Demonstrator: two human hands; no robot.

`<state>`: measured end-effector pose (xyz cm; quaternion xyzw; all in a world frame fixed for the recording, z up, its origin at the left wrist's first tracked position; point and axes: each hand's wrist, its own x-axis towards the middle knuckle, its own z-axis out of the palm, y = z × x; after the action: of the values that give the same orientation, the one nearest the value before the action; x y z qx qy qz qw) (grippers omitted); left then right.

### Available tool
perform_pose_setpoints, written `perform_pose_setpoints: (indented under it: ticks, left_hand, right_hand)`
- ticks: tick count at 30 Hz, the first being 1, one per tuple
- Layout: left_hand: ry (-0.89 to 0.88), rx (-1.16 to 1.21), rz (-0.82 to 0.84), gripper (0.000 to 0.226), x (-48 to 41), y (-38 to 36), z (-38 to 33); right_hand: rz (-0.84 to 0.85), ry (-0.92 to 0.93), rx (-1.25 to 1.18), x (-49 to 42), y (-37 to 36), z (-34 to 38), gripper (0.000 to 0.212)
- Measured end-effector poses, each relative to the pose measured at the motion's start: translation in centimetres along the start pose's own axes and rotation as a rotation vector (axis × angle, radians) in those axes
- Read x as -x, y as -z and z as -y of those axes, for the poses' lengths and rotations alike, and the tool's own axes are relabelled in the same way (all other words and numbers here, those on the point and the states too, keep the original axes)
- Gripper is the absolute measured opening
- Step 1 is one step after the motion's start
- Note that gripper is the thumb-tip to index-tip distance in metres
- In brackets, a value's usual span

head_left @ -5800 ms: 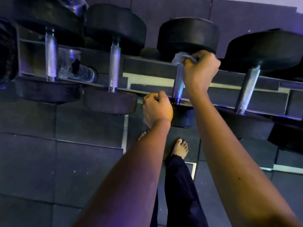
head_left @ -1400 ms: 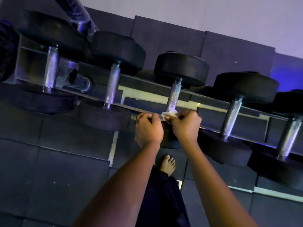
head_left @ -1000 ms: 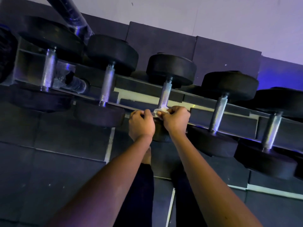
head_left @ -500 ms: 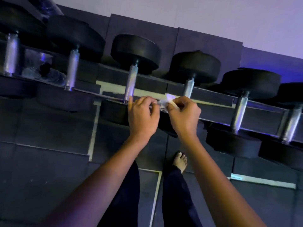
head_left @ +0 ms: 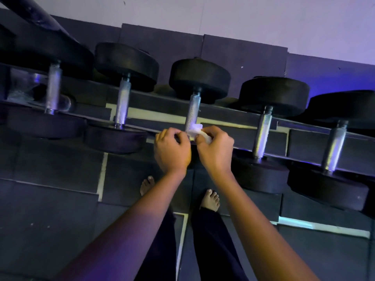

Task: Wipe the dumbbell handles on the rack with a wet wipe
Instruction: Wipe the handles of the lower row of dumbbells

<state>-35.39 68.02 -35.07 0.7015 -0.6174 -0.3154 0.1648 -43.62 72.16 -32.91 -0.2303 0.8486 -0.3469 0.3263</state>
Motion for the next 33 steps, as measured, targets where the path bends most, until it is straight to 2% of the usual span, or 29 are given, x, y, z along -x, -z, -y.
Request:
perform_pose_setpoints:
  ticks: [7, 13, 18, 22, 25, 27, 29, 33]
  left_hand:
    - [0.063, -0.129, 0.062, 0.018, -0.5, 0.1, -0.6]
    - [0.102, -0.166, 0.157, 0.026, -1.1, 0.5, -0.7]
    - [0.078, -0.215, 0.181, 0.019, -1.2, 0.8, -0.7]
    - [0.034, -0.22, 0.213, 0.022, -1.4, 0.9, -0.3]
    - [-0.038, -0.198, 0.239, 0.023, -1.7, 1.0, 0.0]
    - [-0.064, -0.188, 0.254, 0.023, -1.8, 0.9, 0.3]
    - [-0.065, -0.186, 0.256, 0.023, -1.9, 0.9, 0.4]
    - [-0.049, -0.176, 0.255, 0.017, -2.0, 0.9, 0.6]
  right_hand:
    - [-0.067, -0.121, -0.157, -1.5, -1.3, -0.5, 0.013]
    - [-0.183, -0.066, -0.291, -5.5, -1.8, 1.6, 0.016]
    - [-0.089, 0.016, -0.138, -7.4, -2.6, 1.9, 0.013]
    - [0.028, -0.021, -0.047, -6.1, -2.2, 0.4, 0.002]
    - [0.139, -0.057, -0.013, -3.8, -2.0, -1.0, 0.003]
    - [0.151, -0.079, -0.031, -3.1, -2.0, -1.4, 0.004]
    - [0.115, -0.095, -0.063, -3.5, -1.9, -1.0, 0.005]
    - [-0.09, -0.083, -0.172, -6.7, -2.1, 1.1, 0.009]
